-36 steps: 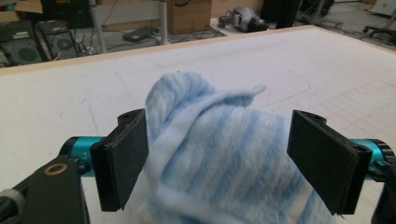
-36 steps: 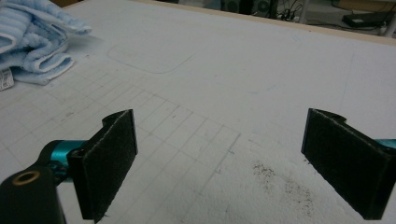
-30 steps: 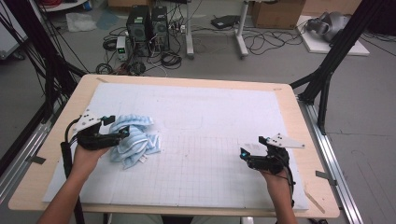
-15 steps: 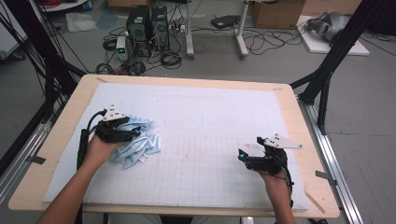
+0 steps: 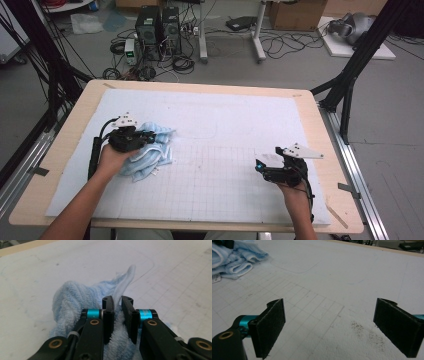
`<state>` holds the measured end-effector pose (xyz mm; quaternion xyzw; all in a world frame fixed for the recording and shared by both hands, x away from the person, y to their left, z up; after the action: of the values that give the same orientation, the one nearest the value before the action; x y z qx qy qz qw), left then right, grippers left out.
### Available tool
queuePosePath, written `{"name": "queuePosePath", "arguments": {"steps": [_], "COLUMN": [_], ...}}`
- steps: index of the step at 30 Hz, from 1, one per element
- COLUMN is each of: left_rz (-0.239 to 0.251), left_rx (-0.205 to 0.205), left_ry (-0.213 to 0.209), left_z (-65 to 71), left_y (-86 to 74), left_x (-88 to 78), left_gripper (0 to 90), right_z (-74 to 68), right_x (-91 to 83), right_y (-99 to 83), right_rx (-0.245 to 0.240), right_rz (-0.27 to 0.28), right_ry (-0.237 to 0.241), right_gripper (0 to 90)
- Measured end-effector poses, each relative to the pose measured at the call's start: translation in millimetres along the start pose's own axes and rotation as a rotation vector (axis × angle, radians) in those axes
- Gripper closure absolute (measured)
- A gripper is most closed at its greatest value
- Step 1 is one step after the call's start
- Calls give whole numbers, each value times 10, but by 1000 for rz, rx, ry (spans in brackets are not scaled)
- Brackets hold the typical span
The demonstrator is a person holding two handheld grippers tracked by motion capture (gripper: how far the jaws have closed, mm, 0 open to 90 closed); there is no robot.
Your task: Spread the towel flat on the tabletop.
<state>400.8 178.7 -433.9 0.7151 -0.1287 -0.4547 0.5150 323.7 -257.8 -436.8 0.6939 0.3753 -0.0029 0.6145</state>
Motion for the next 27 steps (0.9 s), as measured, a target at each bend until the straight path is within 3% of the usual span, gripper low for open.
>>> {"name": "queuePosePath", "arguments": {"steps": [3, 6, 9, 13, 16, 20, 27], "left_rz": [43, 75, 103, 152, 175, 164, 92], "left_rx": [-2, 22, 37, -10, -48, -97, -125], "left_ry": [-48, -85, -87, -39, 22, 99, 235], "left_z": [95, 212, 247, 81, -109, -378, -720], "left_y": [121, 275, 419, 512, 509, 412, 155], "left_x": [23, 46, 39, -71, -197, -362, -609], "left_gripper": [808, 807, 807, 807, 807, 807, 807], "right_z": [6, 18, 28, 35, 30, 9, -91], "right_x": [-6, -7, -8, -15, -6, 23, 128], "right_y": [1, -1, -7, -6, -15, -25, -13], "right_rx": [3, 5, 9, 14, 17, 16, 14], "right_rz": [3, 3, 1, 6, 1, -8, -14], "right_ry": [2, 0, -3, -2, 0, 5, 36], "right_gripper": [95, 95, 95, 95, 95, 95, 95]}}
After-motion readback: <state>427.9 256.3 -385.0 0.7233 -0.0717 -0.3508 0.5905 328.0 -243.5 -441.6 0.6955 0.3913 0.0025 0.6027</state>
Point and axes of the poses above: each handheld gripper's, and its own axes: x roughly forward along the jaws, y roughly out of its top, z roughly to its right, the point moved 5 cm from there along x, roughly forward along the jaws, and after that the axes turned 11 degrees about x, right-handed, at the moved point
